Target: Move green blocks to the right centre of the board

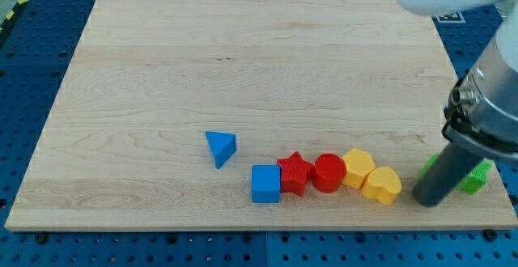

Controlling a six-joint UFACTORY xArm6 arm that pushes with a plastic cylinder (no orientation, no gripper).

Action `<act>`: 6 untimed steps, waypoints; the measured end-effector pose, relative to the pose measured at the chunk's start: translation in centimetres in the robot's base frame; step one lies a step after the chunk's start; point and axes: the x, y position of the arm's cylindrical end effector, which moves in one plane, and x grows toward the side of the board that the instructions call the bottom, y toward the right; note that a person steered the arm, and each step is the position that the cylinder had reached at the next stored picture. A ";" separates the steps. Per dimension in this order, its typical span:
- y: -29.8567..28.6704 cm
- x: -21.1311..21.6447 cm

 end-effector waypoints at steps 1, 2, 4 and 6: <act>0.0 0.3; -0.1 3.2; 7.6 1.9; 7.3 -5.8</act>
